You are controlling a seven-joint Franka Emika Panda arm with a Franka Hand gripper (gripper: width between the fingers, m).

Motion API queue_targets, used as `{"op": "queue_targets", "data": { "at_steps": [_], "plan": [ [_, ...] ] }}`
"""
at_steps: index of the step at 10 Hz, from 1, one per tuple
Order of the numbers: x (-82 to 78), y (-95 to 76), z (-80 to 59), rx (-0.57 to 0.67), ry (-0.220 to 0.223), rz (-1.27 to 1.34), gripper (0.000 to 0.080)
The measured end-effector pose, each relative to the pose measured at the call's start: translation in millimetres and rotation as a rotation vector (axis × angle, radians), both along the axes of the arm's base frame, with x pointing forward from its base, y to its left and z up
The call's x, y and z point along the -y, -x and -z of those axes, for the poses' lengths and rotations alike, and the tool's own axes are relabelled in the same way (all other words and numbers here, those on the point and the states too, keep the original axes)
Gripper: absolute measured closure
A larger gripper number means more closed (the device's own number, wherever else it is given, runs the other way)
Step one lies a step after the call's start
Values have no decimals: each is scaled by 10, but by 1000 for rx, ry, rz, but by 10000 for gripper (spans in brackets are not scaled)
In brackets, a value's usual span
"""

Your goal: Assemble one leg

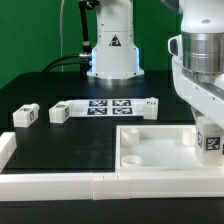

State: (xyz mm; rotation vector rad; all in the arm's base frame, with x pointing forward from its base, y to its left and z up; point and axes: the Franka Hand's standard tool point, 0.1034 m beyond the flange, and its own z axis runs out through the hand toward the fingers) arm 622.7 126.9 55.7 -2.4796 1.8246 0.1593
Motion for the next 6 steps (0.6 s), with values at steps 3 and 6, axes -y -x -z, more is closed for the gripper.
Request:
{"op": "queue_targets", "data": {
  "at_steps": [3,6],
  "plan": [
    [7,6,7,48,-14,-500,151],
    [39,1,7,84,-31,-871,150]
  ]
}}
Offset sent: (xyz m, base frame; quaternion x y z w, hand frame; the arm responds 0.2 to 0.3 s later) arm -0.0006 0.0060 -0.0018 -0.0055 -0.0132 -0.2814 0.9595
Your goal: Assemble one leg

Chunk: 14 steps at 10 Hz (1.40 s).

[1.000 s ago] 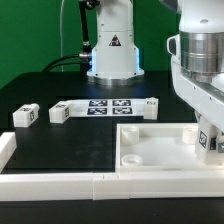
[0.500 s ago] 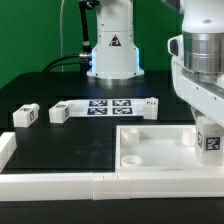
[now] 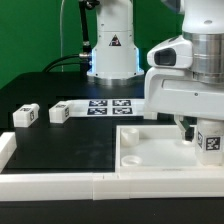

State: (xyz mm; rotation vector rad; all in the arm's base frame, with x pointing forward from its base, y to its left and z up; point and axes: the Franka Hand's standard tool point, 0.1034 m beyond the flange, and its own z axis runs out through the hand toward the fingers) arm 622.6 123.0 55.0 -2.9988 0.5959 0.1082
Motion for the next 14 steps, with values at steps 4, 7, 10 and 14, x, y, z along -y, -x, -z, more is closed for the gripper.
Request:
{"op": "queue_targets", "data": {
  "at_steps": [4,7,10,14],
  "plan": [
    [50,-18,-10,37,1,-414,150],
    [51,-18,-10,34,2,-384,355],
    [53,-18,-9,30,5,-331,534],
    [118,-26,-9,-8,28,114,534]
  ]
}}
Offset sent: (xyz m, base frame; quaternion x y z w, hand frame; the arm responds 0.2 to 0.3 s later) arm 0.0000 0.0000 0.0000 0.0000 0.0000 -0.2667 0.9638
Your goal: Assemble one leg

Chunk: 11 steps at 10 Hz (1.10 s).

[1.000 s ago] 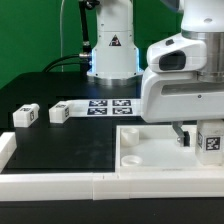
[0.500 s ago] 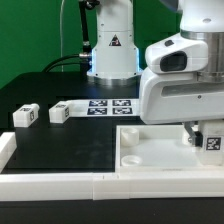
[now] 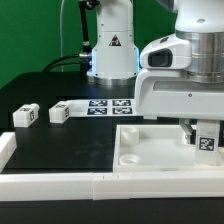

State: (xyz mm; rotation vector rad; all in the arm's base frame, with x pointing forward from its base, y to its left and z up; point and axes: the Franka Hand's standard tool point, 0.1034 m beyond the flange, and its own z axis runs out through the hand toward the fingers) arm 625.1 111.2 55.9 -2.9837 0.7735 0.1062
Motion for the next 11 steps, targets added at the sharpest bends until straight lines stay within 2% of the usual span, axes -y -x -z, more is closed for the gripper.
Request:
{"op": "queue_targets", "data": {
  "at_steps": [5,8,10,11],
  "plan": [
    [1,-3,5,-47,14,618,531],
    [-43,-4,4,-63,25,855,531],
    [-47,-3,5,-64,26,866,531],
    [-56,2,6,-60,29,819,420]
  ]
}}
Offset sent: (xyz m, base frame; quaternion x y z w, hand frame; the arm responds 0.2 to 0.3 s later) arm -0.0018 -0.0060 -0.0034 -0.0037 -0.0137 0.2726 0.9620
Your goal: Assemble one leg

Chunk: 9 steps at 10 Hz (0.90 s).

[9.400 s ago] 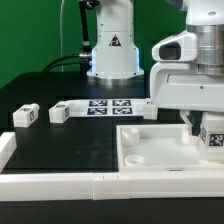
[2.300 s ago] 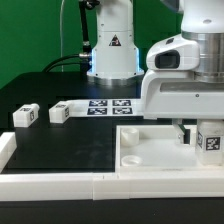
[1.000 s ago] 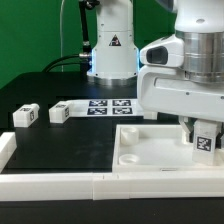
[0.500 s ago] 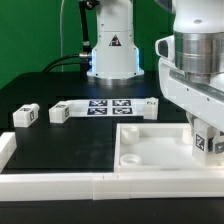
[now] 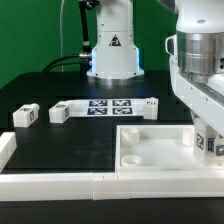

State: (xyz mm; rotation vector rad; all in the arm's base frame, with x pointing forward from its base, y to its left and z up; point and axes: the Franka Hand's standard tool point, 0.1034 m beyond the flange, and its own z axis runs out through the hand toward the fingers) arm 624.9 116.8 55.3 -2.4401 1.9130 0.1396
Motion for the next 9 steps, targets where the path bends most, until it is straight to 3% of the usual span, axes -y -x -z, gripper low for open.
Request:
{"op": "queue_targets", "data": {
  "at_steps": [2,9],
  "plan": [
    [-33,13,3,15,-10,-207,188],
    [-42,22,2,80,-40,-1126,150]
  ]
}}
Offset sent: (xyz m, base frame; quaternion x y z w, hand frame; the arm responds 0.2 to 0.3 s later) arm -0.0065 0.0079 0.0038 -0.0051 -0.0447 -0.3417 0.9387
